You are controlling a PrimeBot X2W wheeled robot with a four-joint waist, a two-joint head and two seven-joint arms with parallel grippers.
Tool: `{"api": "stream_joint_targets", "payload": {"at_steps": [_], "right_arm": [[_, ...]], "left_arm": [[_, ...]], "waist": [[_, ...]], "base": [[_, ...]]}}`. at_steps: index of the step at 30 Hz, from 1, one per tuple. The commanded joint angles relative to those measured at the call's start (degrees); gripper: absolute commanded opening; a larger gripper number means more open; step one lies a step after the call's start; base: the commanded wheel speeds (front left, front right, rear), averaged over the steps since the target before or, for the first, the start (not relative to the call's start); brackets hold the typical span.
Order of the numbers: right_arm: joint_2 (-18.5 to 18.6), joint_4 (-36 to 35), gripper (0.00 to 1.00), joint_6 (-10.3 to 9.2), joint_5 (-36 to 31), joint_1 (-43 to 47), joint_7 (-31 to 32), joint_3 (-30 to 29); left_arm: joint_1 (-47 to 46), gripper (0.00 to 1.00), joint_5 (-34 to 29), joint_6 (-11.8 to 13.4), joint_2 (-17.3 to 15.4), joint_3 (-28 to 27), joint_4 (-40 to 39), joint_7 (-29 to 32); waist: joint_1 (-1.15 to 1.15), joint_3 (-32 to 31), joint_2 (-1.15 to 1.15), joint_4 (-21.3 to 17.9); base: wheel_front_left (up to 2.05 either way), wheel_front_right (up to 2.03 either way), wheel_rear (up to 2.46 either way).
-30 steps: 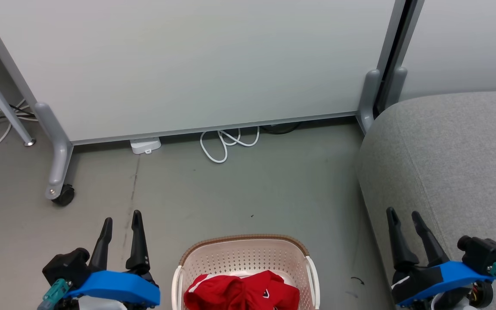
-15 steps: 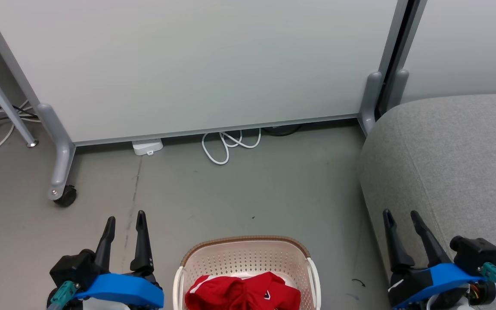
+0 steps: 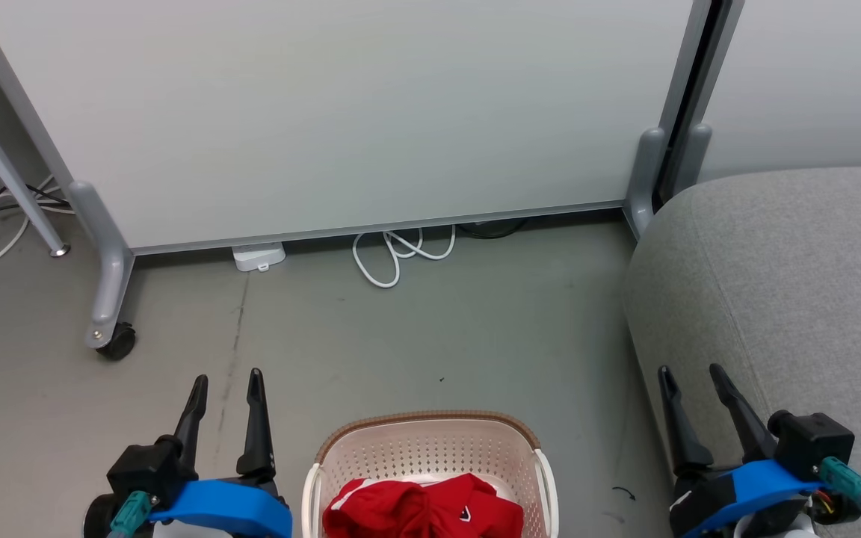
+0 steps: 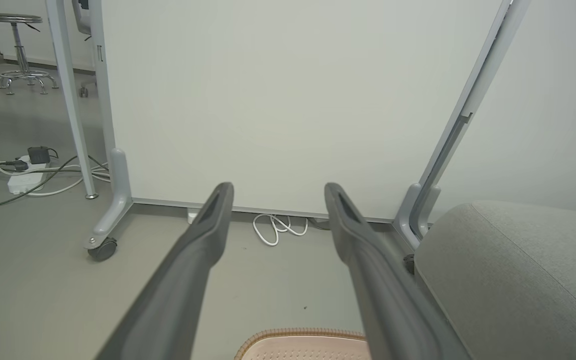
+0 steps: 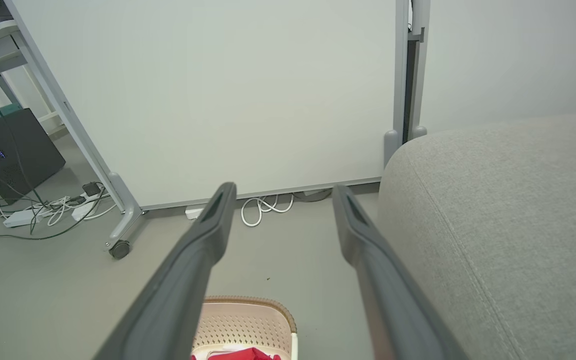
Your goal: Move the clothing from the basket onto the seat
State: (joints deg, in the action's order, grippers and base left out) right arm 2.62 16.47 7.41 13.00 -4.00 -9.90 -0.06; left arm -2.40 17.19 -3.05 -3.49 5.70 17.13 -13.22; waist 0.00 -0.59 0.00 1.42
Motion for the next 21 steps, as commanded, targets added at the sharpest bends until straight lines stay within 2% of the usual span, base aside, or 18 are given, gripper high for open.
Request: {"api": "stream_joint_targets", "payload": {"at_steps": [1,15,21], "right_arm": [[0.39,0.01,1.00,0.12,-1.47,-0.58,-0.59,0.08],[0.43,0.74,1.00,0.14,-6.67,-0.67,-2.33,0.67],[0.42,0.72,1.00,0.14,-6.56,-0.74,-2.19,0.83]], "left_arm": [[-0.22,1.00,-1.37,0.01,-0.07,0.10,0.07,-0.48],[0.17,1.00,-6.48,0.38,0.20,0.31,0.63,-2.04],[0.42,1.00,-6.64,0.36,0.27,-0.08,0.58,-2.06]], "waist": [[0.00,-0.01,0.00,0.05],[0.00,0.00,0.00,0.04],[0.00,0.04,0.00,-0.24]], "base": [[0.00,0.00,0.00],[0.00,0.00,0.00],[0.00,0.00,0.00]]}}
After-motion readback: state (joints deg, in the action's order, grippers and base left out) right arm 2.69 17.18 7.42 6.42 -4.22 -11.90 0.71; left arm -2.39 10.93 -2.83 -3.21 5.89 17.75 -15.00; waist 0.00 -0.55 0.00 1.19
